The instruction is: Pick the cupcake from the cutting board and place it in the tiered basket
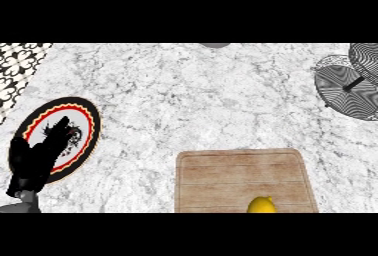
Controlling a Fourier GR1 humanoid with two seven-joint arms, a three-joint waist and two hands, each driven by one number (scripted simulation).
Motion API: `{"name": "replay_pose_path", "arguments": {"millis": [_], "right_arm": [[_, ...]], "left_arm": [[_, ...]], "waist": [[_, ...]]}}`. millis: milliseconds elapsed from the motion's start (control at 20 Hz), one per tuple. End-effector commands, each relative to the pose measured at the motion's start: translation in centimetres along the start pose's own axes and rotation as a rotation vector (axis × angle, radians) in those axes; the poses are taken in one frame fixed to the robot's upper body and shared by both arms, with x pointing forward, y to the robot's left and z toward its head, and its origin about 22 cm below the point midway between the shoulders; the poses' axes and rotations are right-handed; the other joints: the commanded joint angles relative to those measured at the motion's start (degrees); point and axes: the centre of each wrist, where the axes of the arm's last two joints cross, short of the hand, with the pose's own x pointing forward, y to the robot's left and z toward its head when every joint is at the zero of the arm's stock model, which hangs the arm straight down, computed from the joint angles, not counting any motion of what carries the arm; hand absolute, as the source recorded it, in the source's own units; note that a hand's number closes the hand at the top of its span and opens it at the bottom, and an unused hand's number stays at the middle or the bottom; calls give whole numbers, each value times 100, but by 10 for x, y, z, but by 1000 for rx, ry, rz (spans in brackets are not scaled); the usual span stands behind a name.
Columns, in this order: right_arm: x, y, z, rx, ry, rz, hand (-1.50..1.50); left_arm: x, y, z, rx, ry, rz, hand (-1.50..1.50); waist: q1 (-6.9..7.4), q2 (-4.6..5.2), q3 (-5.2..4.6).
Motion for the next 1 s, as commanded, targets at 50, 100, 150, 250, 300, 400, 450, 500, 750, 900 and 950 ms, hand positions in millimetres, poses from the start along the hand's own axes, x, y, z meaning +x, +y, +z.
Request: {"name": "replay_pose_path", "arguments": {"millis": [50,100,150,250,300,400,450,500,750,900,950], "right_arm": [[2,-22,-1,-143,41,-213,-150],[10,-43,3,-162,62,-262,-150],[4,-52,-3,-176,103,-291,-150],[6,-52,-1,-143,153,-343,-150],[13,-61,6,-122,185,-401,-150],[12,-42,7,-111,228,-484,-150],[-2,-55,-7,-88,249,-528,-150],[8,-52,3,-68,234,-590,-150],[-7,-74,-3,-136,161,-853,-150],[-15,-60,-2,-87,114,-917,-150],[-14,-41,4,-69,90,-918,-150]], "left_arm": [[10,-9,6,12,8,-3,0],[-1,4,1,26,27,7,0],[-2,2,-1,8,17,0,0],[0,11,4,27,29,3,0],[-20,6,13,24,44,2,0],[-18,8,11,55,49,12,0],[-11,24,14,57,43,6,0],[-7,26,8,65,51,29,0],[-25,22,19,94,86,37,0],[-34,25,26,108,106,33,0],[-30,40,28,131,95,31,0]], "waist": [[-61,-74,3],[-76,-51,-11],[-74,-33,-12],[-180,-103,-13],[-180,-117,-19],[-314,-158,-17],[-322,-169,-13],[-402,-195,-16],[-689,-330,-17],[-820,-369,-17],[-838,-381,-15]]}}
